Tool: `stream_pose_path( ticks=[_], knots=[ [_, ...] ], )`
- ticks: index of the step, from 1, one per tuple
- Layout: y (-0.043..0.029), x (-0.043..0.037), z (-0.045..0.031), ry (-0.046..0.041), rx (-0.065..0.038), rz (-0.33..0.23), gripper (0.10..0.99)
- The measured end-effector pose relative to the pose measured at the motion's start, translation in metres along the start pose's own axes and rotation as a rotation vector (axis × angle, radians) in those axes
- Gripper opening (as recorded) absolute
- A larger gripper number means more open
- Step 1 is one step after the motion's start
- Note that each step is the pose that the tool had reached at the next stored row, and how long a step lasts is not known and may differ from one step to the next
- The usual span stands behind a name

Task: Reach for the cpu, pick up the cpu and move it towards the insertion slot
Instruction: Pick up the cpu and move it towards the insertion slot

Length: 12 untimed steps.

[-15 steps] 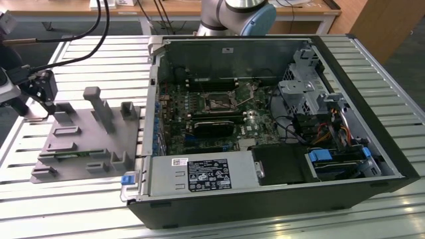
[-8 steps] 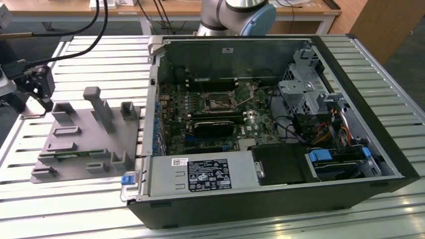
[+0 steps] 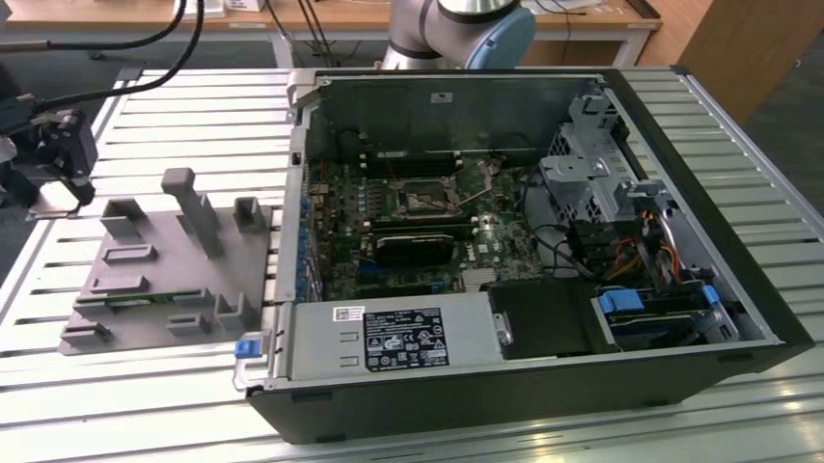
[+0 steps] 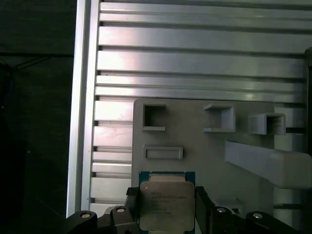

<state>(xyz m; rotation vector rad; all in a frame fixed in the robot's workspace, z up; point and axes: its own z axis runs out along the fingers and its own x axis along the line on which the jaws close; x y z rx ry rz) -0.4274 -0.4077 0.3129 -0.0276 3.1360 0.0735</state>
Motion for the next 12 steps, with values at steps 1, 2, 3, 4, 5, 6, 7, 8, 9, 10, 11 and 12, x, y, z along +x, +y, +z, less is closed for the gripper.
stream_pose_path(
  ticks=[1, 2, 3, 4, 5, 6, 7, 8, 9, 10, 11, 12],
  knots=[
    [0.0002, 0.0, -0.0032, 0.0001, 0.0, 0.0, 0.541],
    [0.0003, 0.0, -0.0058, 0.0, 0.0, 0.0, 0.541],
    [0.0005, 0.0, -0.0087, 0.0, 0.0, 0.0, 0.541],
    [0.0006, -0.0001, -0.0119, -0.0001, 0.0, 0.0, 0.541],
    [0.0008, -0.0001, -0.0153, 0.0, 0.0, 0.0, 0.541],
    [0.001, -0.0001, -0.0192, -0.0001, 0.0, 0.0, 0.541],
    [0.0012, -0.0001, -0.0237, 0.0, 0.0, 0.0, 0.541],
    [0.0014, -0.0001, -0.0279, 0.0, 0.0, 0.0, 0.541],
    [0.0016, -0.0002, -0.032, -0.0001, 0.0, 0.0, 0.541],
    [0.0018, -0.0002, -0.0358, -0.0002, 0.0, 0.0, 0.541],
    [0.002, -0.0002, -0.0402, 0.0001, 0.0, 0.0, 0.541],
    [0.0022, -0.0002, -0.0446, -0.0001, 0.0, 0.0, 0.541]
  ],
)
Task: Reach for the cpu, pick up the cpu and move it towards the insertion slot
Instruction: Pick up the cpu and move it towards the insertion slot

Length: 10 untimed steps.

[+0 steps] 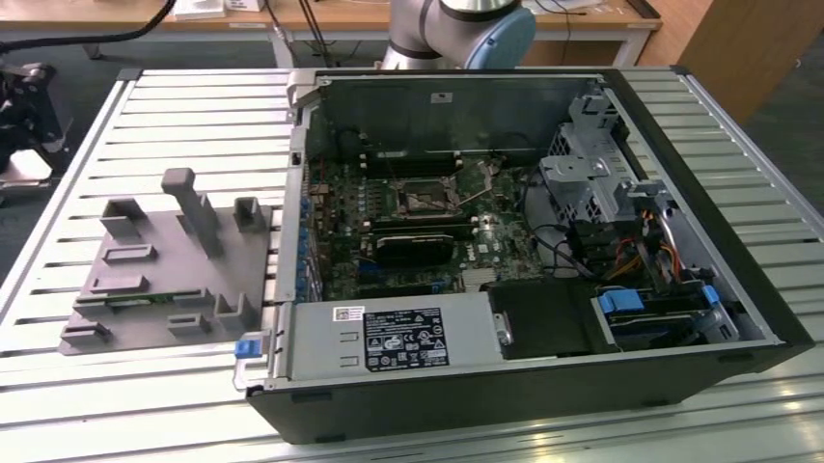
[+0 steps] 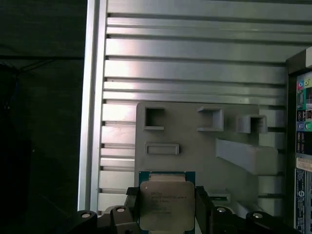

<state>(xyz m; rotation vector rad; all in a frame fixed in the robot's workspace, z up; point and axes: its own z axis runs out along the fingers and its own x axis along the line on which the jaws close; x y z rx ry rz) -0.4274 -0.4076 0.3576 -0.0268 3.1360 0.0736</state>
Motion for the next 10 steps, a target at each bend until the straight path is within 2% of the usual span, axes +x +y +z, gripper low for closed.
stream_pose_path(
  ticks=[6, 10],
  knots=[
    [0.0013, -0.0001, -0.0262, 0.0, 0.0, 0.0, 0.541],
    [0.0019, -0.0002, -0.038, 0.0, 0.0, 0.001, 0.541]
  ],
)
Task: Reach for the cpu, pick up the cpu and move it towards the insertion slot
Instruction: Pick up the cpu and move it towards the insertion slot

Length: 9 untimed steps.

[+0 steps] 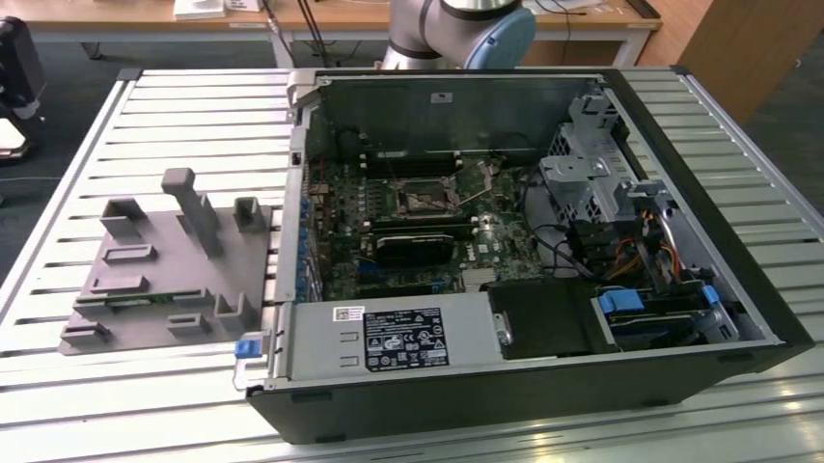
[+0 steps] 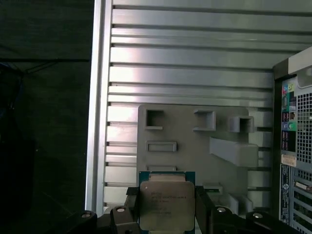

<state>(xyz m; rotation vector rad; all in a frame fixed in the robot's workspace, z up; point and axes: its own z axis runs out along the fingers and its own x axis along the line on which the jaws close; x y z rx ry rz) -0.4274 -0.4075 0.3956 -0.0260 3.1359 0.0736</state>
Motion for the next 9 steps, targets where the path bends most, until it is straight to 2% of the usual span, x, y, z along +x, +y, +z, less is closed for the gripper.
stream_pose_path(
  ticks=[1, 9],
  knots=[
    [0.0004, -0.0001, -0.0082, 0.0001, 0.0, 0.0, 0.541],
    [0.0013, -0.0001, -0.027, 0.0001, 0.0, 0.0, 0.541]
  ],
)
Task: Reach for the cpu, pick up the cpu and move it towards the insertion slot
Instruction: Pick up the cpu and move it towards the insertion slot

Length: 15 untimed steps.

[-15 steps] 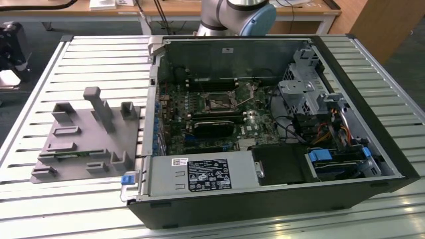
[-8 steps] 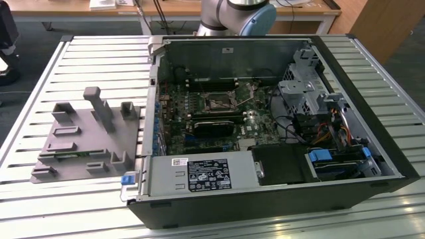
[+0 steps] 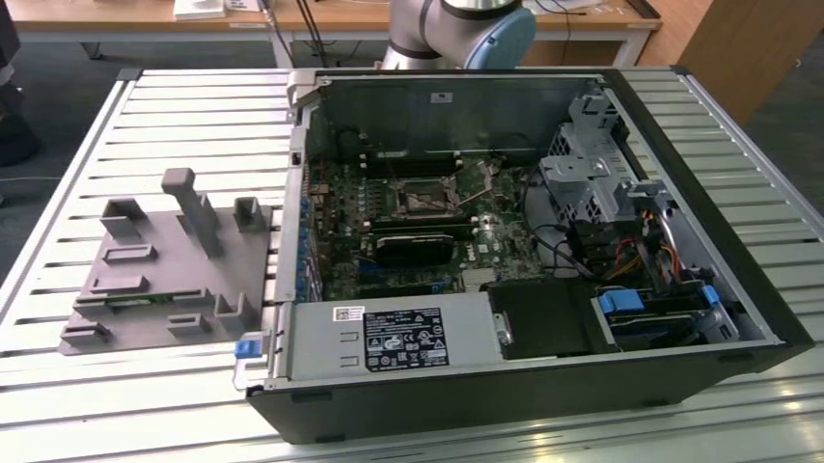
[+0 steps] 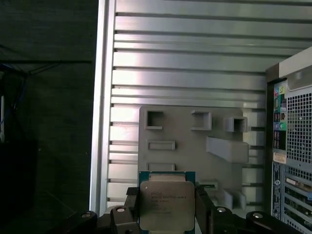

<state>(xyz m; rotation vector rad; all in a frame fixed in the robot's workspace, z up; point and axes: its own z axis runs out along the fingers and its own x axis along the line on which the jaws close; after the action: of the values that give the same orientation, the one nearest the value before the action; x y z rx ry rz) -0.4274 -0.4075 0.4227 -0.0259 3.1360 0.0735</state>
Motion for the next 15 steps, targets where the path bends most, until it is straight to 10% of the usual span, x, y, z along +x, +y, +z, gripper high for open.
stream_pose_path(
  ticks=[5, 15],
  knots=[
    [0.0001, -0.0034, -0.004, -0.0001, 0.0, 0.0, 0.541],
    [-0.0005, -0.0468, -0.0038, -0.0001, -0.002, 0.0, 0.541]
  ],
)
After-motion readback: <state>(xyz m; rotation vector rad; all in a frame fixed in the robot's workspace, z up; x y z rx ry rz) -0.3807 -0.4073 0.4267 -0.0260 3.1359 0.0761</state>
